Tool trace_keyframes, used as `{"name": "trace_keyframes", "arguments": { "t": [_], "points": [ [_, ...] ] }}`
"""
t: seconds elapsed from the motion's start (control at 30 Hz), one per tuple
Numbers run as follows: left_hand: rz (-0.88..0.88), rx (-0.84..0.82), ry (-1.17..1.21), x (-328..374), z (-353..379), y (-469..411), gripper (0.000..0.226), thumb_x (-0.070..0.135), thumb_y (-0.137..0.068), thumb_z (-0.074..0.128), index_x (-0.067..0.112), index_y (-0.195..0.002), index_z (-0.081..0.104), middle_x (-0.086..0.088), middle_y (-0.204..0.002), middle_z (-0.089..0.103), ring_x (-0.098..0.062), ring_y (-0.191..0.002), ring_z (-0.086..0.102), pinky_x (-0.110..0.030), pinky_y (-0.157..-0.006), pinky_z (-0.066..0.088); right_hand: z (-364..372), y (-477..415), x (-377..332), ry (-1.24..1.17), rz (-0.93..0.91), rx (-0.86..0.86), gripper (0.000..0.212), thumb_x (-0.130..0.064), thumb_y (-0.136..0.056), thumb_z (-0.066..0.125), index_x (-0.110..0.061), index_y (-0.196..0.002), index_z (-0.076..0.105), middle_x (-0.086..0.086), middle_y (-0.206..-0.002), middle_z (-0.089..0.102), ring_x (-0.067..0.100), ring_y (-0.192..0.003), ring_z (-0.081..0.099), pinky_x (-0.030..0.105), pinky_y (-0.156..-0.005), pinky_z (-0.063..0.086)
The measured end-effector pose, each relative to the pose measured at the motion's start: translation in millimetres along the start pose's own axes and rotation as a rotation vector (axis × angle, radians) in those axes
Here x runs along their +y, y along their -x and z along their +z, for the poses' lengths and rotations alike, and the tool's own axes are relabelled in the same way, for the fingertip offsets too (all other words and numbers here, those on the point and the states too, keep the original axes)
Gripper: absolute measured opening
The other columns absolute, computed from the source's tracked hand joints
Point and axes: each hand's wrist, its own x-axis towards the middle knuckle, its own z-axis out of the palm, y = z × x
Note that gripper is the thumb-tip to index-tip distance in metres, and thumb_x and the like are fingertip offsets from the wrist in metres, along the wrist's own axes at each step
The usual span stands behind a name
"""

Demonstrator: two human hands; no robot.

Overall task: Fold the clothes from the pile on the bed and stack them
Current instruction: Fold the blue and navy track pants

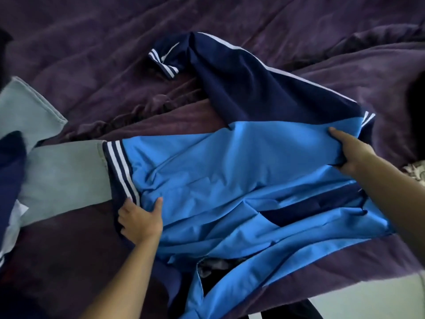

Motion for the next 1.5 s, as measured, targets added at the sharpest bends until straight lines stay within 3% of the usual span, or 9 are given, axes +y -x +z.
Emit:
{"name": "trace_keyframes", "arguments": {
  "t": [0.17,0.27,0.37,0.47,0.67,1.03,1.2,1.33,1.5],
  "points": [
    [-0.295,-0.152,0.466,11.7,-25.3,-25.4,0.072,0.03,-0.068,0.085,-0.001,-0.124,0.051,-0.019,-0.125,0.058,-0.034,-0.113,0.056,-0.044,-0.094,0.048,2.7,14.7,-12.6,-0.064,0.099,-0.257,0.026,-0.036,-0.084,0.07,-0.017,-0.099,0.064,-0.004,-0.083,0.073,0.01,-0.071,0.07,0.023,-0.05,0.055],
    [-0.289,-0.473,0.571,23.7,-44.9,-32.0,0.02,0.011,-0.077,0.076,0.007,-0.076,0.057,-0.005,-0.063,0.066,-0.023,-0.067,0.062,-0.031,-0.065,0.047,3.5,30.9,-42.4,-0.182,0.018,-0.411,0.011,-0.027,-0.083,0.07,-0.021,-0.084,0.062,-0.009,-0.076,0.067,0.001,-0.071,0.061,0.014,-0.049,0.048],
    [-0.193,-0.473,0.708,38.8,-67.5,-46.8,0.007,0.016,-0.092,0.06,0.01,-0.089,0.059,-0.008,-0.089,0.065,-0.022,-0.084,0.062,-0.034,-0.075,0.047,-8.6,43.2,-71.5,-0.289,-0.065,-0.463,0.04,-0.018,-0.044,0.091,-0.018,-0.076,0.067,-0.01,-0.072,0.068,0.0,-0.067,0.063,0.009,-0.05,0.046],
    [-0.266,-0.263,0.974,38.8,-85.5,-67.5,0.033,0.029,-0.098,0.05,0.015,-0.128,0.054,-0.006,-0.127,0.059,-0.023,-0.11,0.058,-0.04,-0.09,0.048,-20.7,45.1,-79.9,-0.293,-0.069,-0.331,0.016,-0.014,-0.076,0.076,-0.016,-0.083,0.062,-0.007,-0.064,0.068,0.002,-0.056,0.065,0.01,-0.049,0.046],
    [-0.064,-0.609,0.694,18.8,-43.1,-34.4,0.012,0.025,-0.085,0.068,0.018,-0.083,0.058,-0.003,-0.084,0.058,-0.016,-0.069,0.055,-0.026,-0.054,0.048,-44.0,16.8,-27.0,-0.036,0.101,-0.206,0.023,-0.018,-0.1,0.046,-0.015,-0.077,0.049,-0.004,-0.041,0.052,0.002,-0.033,0.049,0.01,-0.038,0.041],
    [0.201,0.258,0.497,69.0,-98.0,-43.9,0.037,0.017,-0.102,0.034,-0.012,-0.116,0.053,-0.031,-0.122,0.055,-0.04,-0.11,0.052,-0.038,-0.086,0.03,-49.8,14.2,-26.3,-0.131,-0.093,0.001,0.016,-0.014,-0.096,0.053,-0.017,-0.081,0.051,-0.002,-0.06,0.052,0.004,-0.033,0.044,0.013,-0.032,0.029],
    [-0.22,-0.364,0.796,53.8,-93.3,-48.2,0.045,0.05,-0.094,0.048,0.014,-0.118,0.06,-0.003,-0.107,0.066,-0.023,-0.092,0.064,-0.037,-0.076,0.052,-49.7,12.9,-21.1,0.008,-0.099,0.044,0.023,-0.011,-0.097,0.049,-0.018,-0.075,0.049,-0.003,-0.064,0.042,0.0,-0.027,0.034,0.009,-0.031,0.023],
    [-0.168,-0.934,0.42,25.1,-90.1,-26.8,0.044,0.03,-0.072,0.075,0.004,-0.107,0.069,-0.017,-0.099,0.072,-0.027,-0.075,0.07,-0.036,-0.064,0.058,-54.0,-0.6,2.2,0.174,-0.097,0.074,0.024,-0.016,-0.097,0.054,-0.016,-0.073,0.049,0.003,-0.062,0.048,0.001,-0.025,0.038,0.008,-0.029,0.025],
    [-0.196,-0.73,0.625,6.0,-78.4,-44.7,0.018,0.022,-0.093,0.058,0.015,-0.109,0.061,-0.01,-0.103,0.066,-0.026,-0.084,0.064,-0.043,-0.072,0.054,-51.6,0.1,0.3,0.192,-0.151,0.107,0.021,-0.02,-0.093,0.06,-0.014,-0.075,0.053,0.005,-0.051,0.054,0.005,-0.025,0.042,0.011,-0.03,0.03]
  ]
}}
